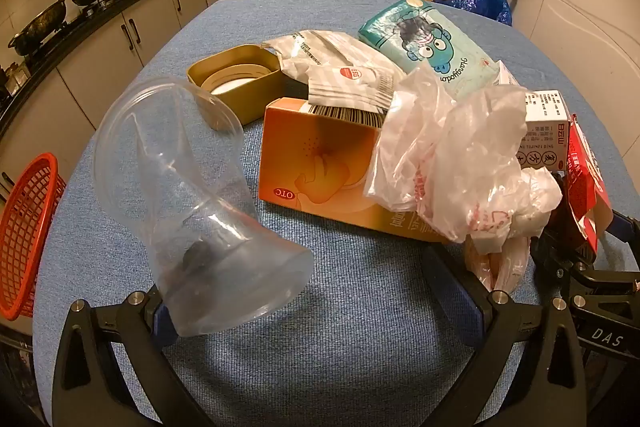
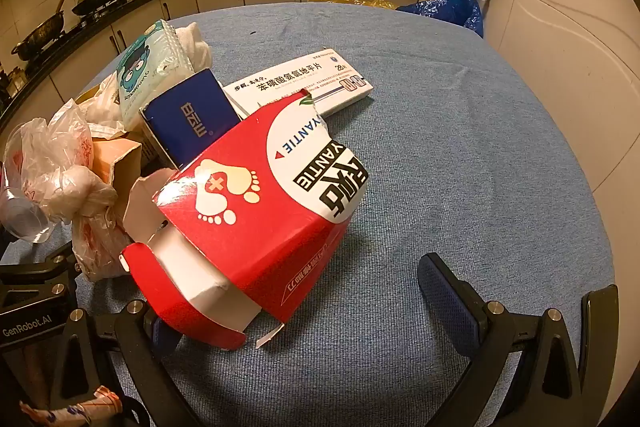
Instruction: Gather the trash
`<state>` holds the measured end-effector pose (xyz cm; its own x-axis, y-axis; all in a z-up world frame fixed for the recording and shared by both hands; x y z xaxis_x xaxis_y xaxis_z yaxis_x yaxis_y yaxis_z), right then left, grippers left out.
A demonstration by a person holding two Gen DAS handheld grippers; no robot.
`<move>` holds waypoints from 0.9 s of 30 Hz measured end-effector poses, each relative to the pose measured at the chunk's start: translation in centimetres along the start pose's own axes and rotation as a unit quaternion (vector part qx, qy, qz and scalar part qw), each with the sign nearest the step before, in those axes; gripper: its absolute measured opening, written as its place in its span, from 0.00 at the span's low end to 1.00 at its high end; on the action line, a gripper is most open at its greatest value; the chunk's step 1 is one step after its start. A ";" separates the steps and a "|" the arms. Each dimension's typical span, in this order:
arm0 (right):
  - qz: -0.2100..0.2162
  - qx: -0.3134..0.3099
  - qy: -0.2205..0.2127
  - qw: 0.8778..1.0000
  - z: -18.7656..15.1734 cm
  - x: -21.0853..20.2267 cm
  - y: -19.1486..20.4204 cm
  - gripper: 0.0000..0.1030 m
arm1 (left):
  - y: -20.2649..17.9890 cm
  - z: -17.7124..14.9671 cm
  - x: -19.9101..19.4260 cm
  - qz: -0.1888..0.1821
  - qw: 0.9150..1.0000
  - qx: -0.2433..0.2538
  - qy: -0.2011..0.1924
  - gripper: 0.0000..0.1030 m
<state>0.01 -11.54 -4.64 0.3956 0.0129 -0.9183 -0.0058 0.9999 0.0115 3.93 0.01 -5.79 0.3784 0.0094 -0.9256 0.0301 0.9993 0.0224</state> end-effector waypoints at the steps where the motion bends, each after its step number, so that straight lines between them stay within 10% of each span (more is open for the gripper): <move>1: 0.003 0.001 0.002 1.000 0.0 0.0 0.0 1.00 | 0.0 0.0 0.0 0.000 1.000 0.002 0.004 1.00; 10: 0.004 0.001 0.050 0.999 -3.6 -2.4 -1.8 1.00 | 1.5 -3.0 -3.0 -0.014 0.999 0.027 -0.031 1.00; 27: 0.022 -0.005 -0.106 0.994 -6.8 -21.1 3.3 0.97 | 5.2 -4.6 -19.3 -0.050 0.971 0.119 -0.201 1.00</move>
<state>-14.61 -8.52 12.08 0.5789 0.0583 -0.8133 -0.0372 0.9983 0.0450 -7.41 5.22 10.44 0.6914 -0.1504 -0.7066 0.2797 0.9575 0.0700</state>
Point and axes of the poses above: each gripper's, at about its wrist camera, not at the fingertips, and x roughly the way its jaws point, y to its left, z to its top, the point moved 7 cm from there along x, roughly the way its jaws point, and after that the axes turned 12 degrees about y, right-handed, at the moved point
